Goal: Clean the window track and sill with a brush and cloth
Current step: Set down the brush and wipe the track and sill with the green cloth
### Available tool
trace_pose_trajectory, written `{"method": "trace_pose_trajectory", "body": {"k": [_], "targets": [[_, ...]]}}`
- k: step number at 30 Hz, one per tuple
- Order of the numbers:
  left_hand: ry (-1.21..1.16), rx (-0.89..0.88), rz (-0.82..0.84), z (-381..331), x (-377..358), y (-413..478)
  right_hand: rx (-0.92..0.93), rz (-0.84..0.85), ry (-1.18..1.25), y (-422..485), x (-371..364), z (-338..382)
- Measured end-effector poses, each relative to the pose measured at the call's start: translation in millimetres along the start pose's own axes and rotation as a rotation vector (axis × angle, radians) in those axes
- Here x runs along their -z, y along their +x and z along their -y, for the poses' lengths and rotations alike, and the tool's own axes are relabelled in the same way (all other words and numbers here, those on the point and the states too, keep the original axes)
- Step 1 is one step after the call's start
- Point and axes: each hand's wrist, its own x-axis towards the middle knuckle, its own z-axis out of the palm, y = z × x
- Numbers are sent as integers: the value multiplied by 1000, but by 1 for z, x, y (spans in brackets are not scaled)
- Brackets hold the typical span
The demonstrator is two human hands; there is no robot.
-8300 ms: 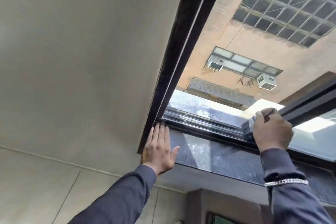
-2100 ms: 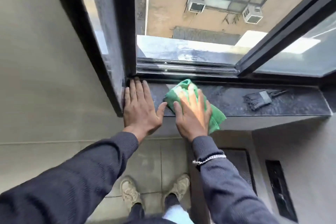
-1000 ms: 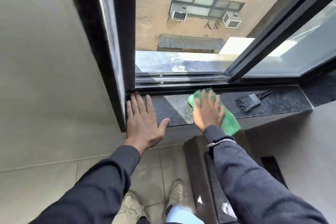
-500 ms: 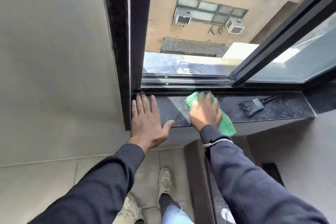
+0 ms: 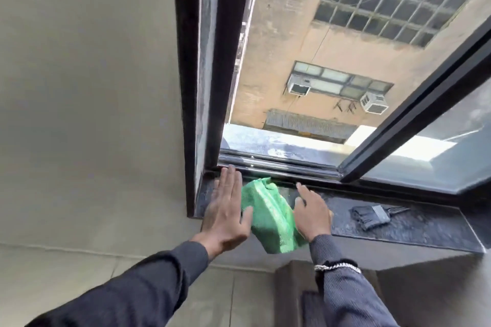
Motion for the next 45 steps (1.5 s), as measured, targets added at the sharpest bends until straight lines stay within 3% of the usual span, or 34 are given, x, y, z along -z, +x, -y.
{"method": "trace_pose_trajectory", "body": {"k": [3, 7, 9, 14, 18, 23, 27, 33, 39, 45], "targets": [[39, -70, 9, -62, -36, -1, 56, 10, -131, 8, 3, -39], [72, 357, -89, -112, -76, 11, 153, -14, -153, 12, -10, -68], [161, 410, -59, -113, -86, 20, 158, -55, -166, 14, -17, -69], [371, 399, 54, -89, -96, 29, 227, -96, -169, 21, -19, -77], [485, 385, 36, -67, -79, 32, 331, -63, -205, 28, -15, -87], [448, 421, -67, -36, -55, -14, 373, -82, -218, 22, -15, -94], [526, 443, -43, -14, -31, -3, 385, -129, -208, 23, -18, -91], [426, 536, -184, -46, -66, -9, 414, -184, -213, 27, -20, -92], [475, 501, -6, -57, -71, 11, 390, -146, -254, 27, -17, -89], [506, 406, -23, -9, -34, 2, 433, -121, -274, 23, -15, -94]]}}
